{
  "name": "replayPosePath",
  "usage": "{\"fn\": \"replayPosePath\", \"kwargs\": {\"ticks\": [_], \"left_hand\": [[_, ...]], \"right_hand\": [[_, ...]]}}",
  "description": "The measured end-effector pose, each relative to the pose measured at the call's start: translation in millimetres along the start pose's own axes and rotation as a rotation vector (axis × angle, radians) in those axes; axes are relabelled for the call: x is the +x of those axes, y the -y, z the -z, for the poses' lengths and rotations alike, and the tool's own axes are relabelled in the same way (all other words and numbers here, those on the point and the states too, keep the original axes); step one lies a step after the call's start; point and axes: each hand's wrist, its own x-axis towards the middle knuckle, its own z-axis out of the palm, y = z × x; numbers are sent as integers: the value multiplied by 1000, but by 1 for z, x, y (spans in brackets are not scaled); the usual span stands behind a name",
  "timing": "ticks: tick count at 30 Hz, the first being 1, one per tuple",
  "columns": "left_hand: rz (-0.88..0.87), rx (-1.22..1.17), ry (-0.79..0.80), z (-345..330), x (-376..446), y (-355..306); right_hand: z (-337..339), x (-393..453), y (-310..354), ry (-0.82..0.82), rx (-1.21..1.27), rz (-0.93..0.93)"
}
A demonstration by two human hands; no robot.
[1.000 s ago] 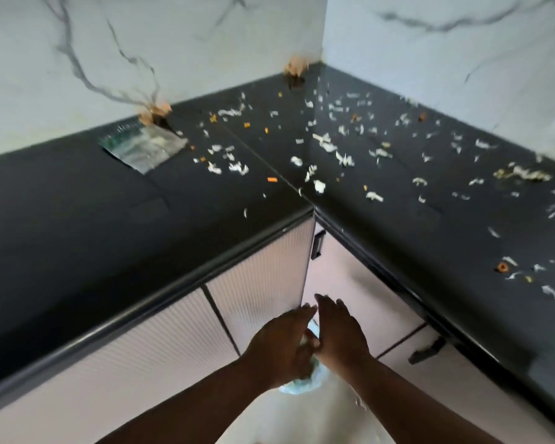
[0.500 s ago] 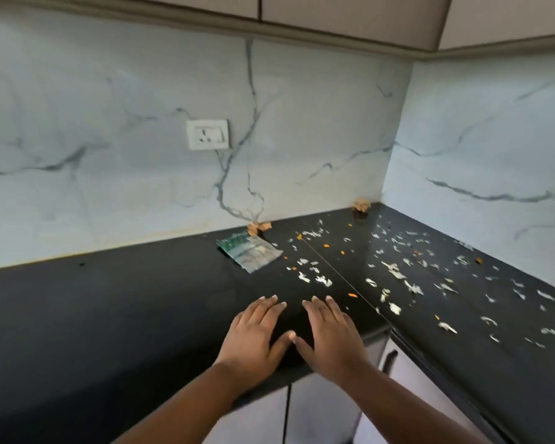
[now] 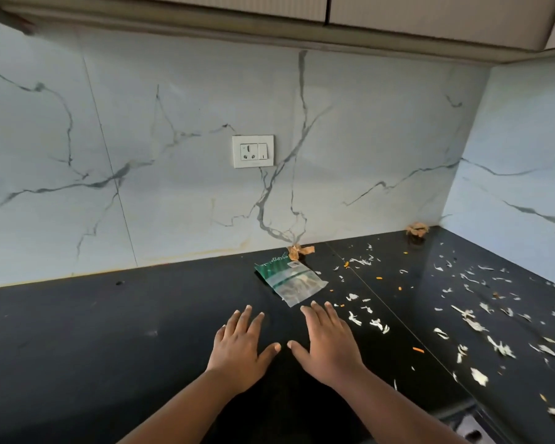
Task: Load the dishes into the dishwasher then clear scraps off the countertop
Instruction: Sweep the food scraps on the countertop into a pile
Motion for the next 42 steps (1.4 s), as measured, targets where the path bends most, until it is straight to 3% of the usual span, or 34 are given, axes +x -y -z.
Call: {"fn": "replayPosePath", "kwargs": {"ticks": [7, 15, 21, 26, 31, 32, 39, 42], "left_hand": [[115, -191, 67, -6, 79, -9], [504, -982, 71, -10, 178, -17], [713, -1399, -4, -12, 224, -16], [789, -1270, -89, -19, 241, -1], [800, -1325, -43, -20, 243, 13], [809, -1338, -53, -20, 243, 15], [850, -1495, -103, -18, 221, 28], [874, -1635, -145, -14, 212, 27]], "right_hand": [[-20, 96, -48, 9, 72, -119], [-17, 206, -110, 183, 114, -189], [-39, 252, -119, 302, 376, -160], [-46, 291, -134, 247, 475, -109], [-57, 324, -141, -144, 424, -140], [-61, 332, -141, -140, 433, -134], [-75, 350, -123, 300, 217, 21], [-73, 341, -116, 252, 196, -20]]}}
